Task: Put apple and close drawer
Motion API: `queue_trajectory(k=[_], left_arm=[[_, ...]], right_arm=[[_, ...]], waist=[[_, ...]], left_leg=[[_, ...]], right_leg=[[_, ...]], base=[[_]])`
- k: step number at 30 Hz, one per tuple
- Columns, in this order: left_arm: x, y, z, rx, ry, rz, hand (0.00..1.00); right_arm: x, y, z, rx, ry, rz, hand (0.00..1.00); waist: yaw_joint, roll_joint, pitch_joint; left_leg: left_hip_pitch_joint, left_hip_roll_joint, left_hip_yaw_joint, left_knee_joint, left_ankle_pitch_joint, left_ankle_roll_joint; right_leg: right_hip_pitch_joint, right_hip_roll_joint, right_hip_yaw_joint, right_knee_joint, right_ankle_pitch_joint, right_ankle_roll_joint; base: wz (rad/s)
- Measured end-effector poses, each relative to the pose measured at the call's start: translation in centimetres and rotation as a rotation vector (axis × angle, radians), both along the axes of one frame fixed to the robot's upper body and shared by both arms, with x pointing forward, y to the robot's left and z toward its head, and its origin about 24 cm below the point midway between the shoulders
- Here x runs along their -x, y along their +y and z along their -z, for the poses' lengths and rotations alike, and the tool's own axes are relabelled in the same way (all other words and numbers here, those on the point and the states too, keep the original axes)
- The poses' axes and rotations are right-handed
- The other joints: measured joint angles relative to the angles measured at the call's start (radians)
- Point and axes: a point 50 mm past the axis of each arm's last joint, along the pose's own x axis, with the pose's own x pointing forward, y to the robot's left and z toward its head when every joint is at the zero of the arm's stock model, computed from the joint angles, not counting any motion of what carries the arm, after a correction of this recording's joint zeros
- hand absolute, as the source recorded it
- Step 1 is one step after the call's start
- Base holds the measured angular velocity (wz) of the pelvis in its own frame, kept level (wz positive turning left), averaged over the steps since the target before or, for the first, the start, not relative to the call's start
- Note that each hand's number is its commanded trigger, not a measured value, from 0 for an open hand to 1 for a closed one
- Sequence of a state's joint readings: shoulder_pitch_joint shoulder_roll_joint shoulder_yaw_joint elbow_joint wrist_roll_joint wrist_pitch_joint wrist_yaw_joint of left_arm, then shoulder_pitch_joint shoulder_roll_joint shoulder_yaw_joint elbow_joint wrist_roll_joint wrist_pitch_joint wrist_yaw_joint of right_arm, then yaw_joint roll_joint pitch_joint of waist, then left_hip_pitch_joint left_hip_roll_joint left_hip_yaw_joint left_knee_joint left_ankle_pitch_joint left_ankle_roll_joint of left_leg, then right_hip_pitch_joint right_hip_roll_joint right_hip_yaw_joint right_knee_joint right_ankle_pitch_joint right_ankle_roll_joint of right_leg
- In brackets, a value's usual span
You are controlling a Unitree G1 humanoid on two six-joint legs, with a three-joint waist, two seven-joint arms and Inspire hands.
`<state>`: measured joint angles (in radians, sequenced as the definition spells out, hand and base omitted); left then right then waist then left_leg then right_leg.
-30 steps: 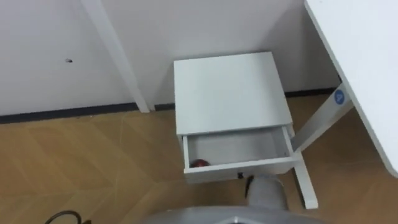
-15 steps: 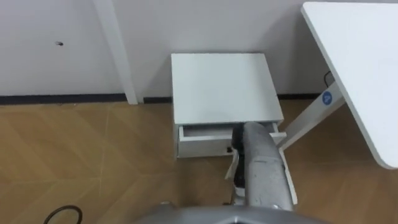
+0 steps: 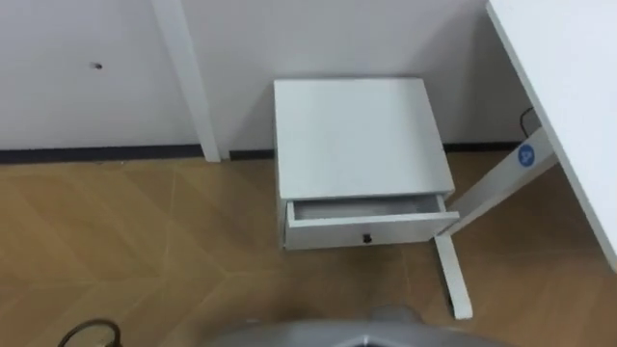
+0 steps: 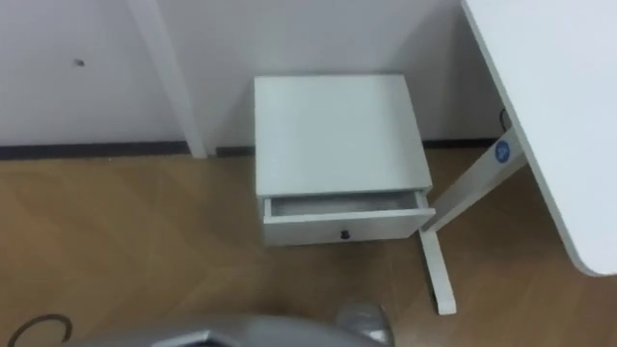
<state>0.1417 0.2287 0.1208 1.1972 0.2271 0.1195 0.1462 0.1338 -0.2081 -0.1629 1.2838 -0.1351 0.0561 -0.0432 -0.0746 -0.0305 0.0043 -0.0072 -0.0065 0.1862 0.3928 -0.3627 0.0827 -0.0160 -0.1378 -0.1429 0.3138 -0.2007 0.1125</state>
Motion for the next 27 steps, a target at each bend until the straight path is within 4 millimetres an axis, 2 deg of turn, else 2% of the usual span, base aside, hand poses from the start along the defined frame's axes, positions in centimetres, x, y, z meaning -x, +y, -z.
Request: queue_trajectory(k=[2,7,8,9,10,11,12,13,14,15,16,17,18,19,20,21,24,26,27], left_arm=[[-0.4,-0.1,0.0,0.003,-0.012,0.0,0.0],[-0.4,-0.8,0.3,0.028,-0.032,-0.019,0.0],[-0.4,-0.9,0.3,0.031,-0.034,-0.021,0.0],[-0.4,-1.0,0.3,0.032,-0.037,-0.027,0.0],[-0.1,-1.1,0.3,0.032,-0.031,-0.033,0.0],[0.8,-0.9,0.3,0.029,-0.013,-0.042,0.0],[0.4,-0.8,0.3,0.028,-0.025,-0.033,0.0],[-0.2,-1.0,0.3,0.031,-0.044,-0.019,0.0],[-1.2,-1.4,0.3,0.04,-0.074,0.007,0.0],[-0.9,-1.4,0.3,0.037,-0.073,0.008,0.0],[-0.6,-1.3,0.3,0.037,-0.06,0.002,0.0],[0.4,-1.3,0.3,0.034,-0.034,-0.008,0.0],[0.8,-1.2,0.4,0.033,-0.022,-0.014,0.0],[1.6,-1.2,0.4,0.033,0.005,-0.028,0.0],[2.0,-1.5,0.5,0.044,0.026,-0.035,0.0],[2.4,-2.0,0.7,0.059,0.038,-0.041,0.0],[2.3,-2.3,0.8,0.074,0.027,-0.054,0.0],[1.8,-2.3,0.8,0.074,0.016,-0.05,0.0],[1.5,-2.2,0.8,0.071,0.01,-0.048,0.0]], right_arm=[[-0.7,-0.1,-0.1,0.005,-0.032,-0.002,0.0],[-1.5,-0.1,-0.1,0.01,-0.057,0.011,0.0],[-1.5,0.1,-0.1,0.007,-0.056,0.015,0.0],[-1.5,0.3,0.0,0.004,-0.057,0.014,0.0],[-1.6,0.4,0.0,0.003,-0.059,0.013,0.0],[-1.7,0.8,0.1,0.0,-0.061,0.011,0.0],[-1.1,1.2,0.3,-0.002,-0.05,0.02,0.0],[-0.7,1.1,0.3,0.001,-0.041,0.029,0.0],[0.0,0.9,0.3,0.003,-0.02,0.055,0.0],[0.8,1.1,0.4,-0.005,0.016,0.044,0.0],[0.8,1.2,0.4,-0.011,0.017,0.036,0.0],[0.7,1.3,0.5,-0.024,0.015,0.034,0.0],[0.5,1.3,0.5,-0.027,0.007,0.03,0.0],[0.2,1.4,0.5,-0.028,-0.003,0.023,0.0],[0.6,1.3,0.5,-0.023,0.014,0.023,0.0],[1.3,1.3,0.5,-0.02,0.044,0.018,0.0],[1.6,1.8,0.6,-0.046,0.089,0.016,0.0],[1.5,1.8,0.7,-0.054,0.091,0.014,0.0],[1.4,1.9,0.7,-0.058,0.092,0.014,0.0]], waist=[[0.0,-0.002,-0.0043],[-0.004,0.0,-0.0085],[-0.003,-0.011,-0.0061],[0.0,-0.005,0.0035],[0.0,-0.009,0.0048],[-0.004,-0.026,-0.0008],[-0.016,-0.06,0.0013],[-0.017,-0.075,-0.0025],[-0.014,-0.065,-0.0019],[0.012,-0.073,-0.0071],[0.024,-0.068,-0.0041],[0.043,-0.051,0.0022],[0.047,-0.044,0.0036],[0.041,-0.036,0.0044],[0.018,-0.025,0.0055],[-0.001,-0.024,-0.0049],[0.007,-0.012,0.0049],[-0.006,-0.003,0.0051],[-0.003,-0.005,0.0047]], left_leg=[[0.026,0.01,-0.002,-0.029,0.014,-0.012],[0.101,0.032,-0.033,-0.113,0.047,-0.058],[0.127,0.035,-0.05,-0.133,0.066,-0.059],[0.151,0.046,-0.087,-0.15,0.081,-0.065],[0.158,0.048,-0.098,-0.153,0.084,-0.069],[0.141,0.049,-0.093,-0.103,0.086,-0.074],[0.055,0.027,-0.065,-0.038,0.062,-0.087],[0.007,0.009,-0.063,-0.062,0.064,-0.082],[-0.076,-0.014,-0.061,-0.128,0.139,-0.037],[-0.073,-0.02,-0.021,-0.117,0.191,-0.025],[-0.059,-0.016,-0.026,-0.115,0.192,-0.024],[-0.043,-0.007,-0.072,-0.113,0.191,-0.024],[-0.036,-0.002,-0.111,-0.115,0.191,-0.024],[-0.027,0.002,-0.152,-0.117,0.19,-0.029],[-0.01,0.002,-0.151,-0.123,0.18,-0.045],[0.016,0.005,-0.121,-0.147,0.176,-0.051],[0.053,0.015,-0.097,-0.169,0.174,-0.054],[0.055,0.014,-0.098,-0.171,0.158,-0.065],[0.057,0.014,-0.097,-0.172,0.155,-0.066]], right_leg=[[0.028,0.014,-0.009,-0.036,0.001,0.001],[0.071,0.057,-0.018,-0.056,-0.006,-0.015],[0.066,0.06,-0.025,-0.034,-0.014,-0.03],[0.051,0.066,-0.03,0.024,-0.022,-0.055],[0.052,0.07,-0.035,0.038,-0.021,-0.066],[0.085,0.062,-0.026,0.014,-0.013,-0.082],[0.125,0.041,0.034,-0.047,-0.013,-0.082],[0.132,0.032,0.046,-0.066,-0.013,-0.082],[0.135,0.023,0.047,-0.076,-0.019,-0.074],[0.133,0.011,0.034,-0.067,-0.029,-0.057],[0.131,0.021,0.018,-0.06,-0.028,-0.052],[0.124,0.04,0.014,-0.079,-0.039,-0.057],[0.113,0.055,0.014,-0.105,-0.038,-0.062],[0.085,0.078,0.007,-0.171,-0.006,-0.08],[0.079,0.082,-0.012,-0.176,0.058,-0.098],[0.098,0.084,-0.012,-0.166,0.05,-0.099],[0.113,0.093,0.001,-0.146,0.039,-0.107],[0.112,0.1,-0.002,-0.138,0.028,-0.111],[0.104,0.105,0.002,-0.128,0.017,-0.112]], base=[[-0.02],[0.0],[-0.09],[-0.15],[-0.1],[0.34],[0.64],[1.03],[0.61],[0.31],[-0.32],[-0.37],[-0.4],[0.0],[0.38],[0.46],[-0.21],[0.0],[0.05]])
